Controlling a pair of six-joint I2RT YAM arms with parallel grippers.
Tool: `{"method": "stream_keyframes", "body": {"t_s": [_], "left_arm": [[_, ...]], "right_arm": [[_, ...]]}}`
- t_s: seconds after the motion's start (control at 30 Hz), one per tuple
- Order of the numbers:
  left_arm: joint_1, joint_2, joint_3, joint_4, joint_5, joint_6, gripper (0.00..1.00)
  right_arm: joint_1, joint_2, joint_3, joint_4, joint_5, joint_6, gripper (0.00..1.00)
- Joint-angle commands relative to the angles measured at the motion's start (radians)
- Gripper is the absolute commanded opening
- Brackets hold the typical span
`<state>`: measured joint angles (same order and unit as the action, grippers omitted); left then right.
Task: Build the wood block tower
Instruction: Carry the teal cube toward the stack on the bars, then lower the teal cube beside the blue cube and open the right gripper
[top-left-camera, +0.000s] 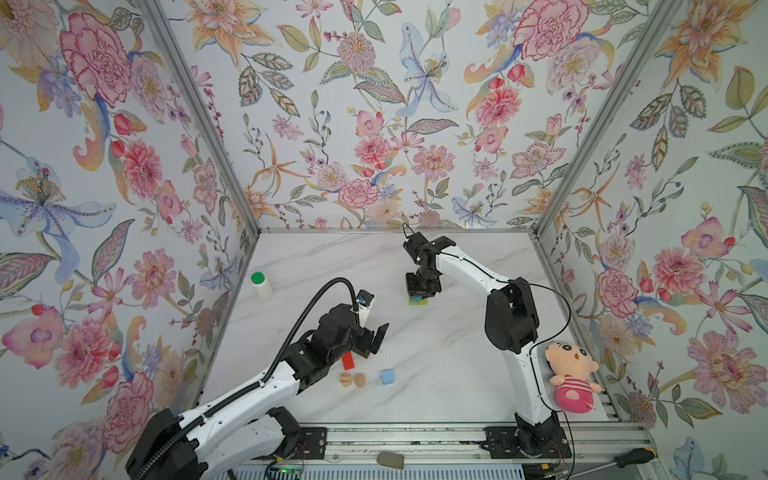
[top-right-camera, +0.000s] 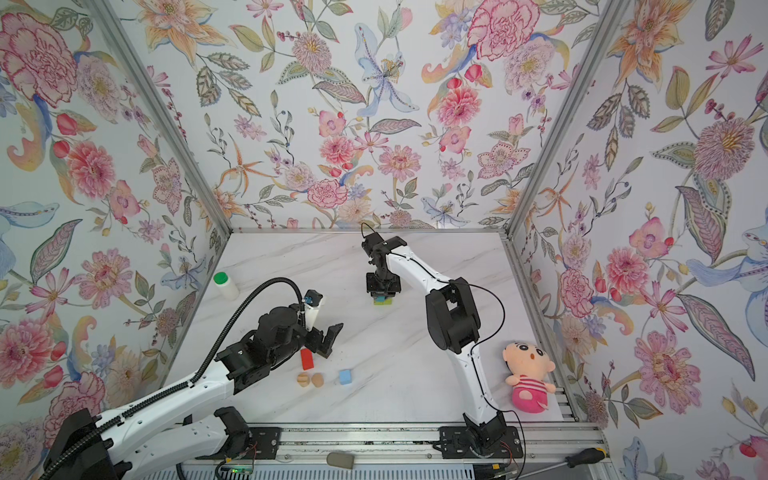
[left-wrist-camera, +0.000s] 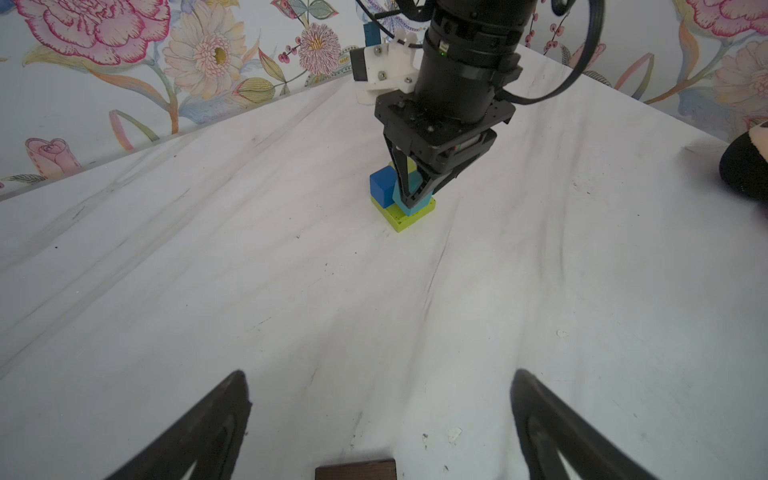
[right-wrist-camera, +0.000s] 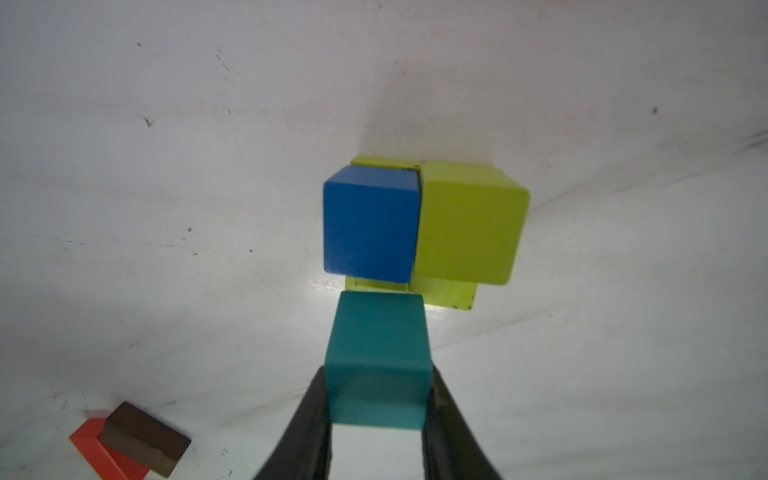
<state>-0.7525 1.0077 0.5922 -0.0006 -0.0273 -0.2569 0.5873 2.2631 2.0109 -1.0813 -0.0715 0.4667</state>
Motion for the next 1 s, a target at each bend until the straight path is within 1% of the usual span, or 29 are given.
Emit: {"method": "stream_keyframes", "body": {"t_s": [0.0,0.47,0.97], "left_arm": [[0.020,0.013,0.029,0.020,0.029,0.016,0.99],[0.053,0.034,0.041,0.020,0.057,0.022,0.99],[0.071,0.023,0.043,0.009,0.064,0.021,0.99]], "right_arm": [[-0.003,0.036,0.034,-0.034,-0.011,-0.016,0.32],[-0.008,0.067,0.064,-0.034,-0.028,-0.022,0.33],[-0.019,0.095,0.082,-0.035,-0.034,-0.026,0.35]]}}
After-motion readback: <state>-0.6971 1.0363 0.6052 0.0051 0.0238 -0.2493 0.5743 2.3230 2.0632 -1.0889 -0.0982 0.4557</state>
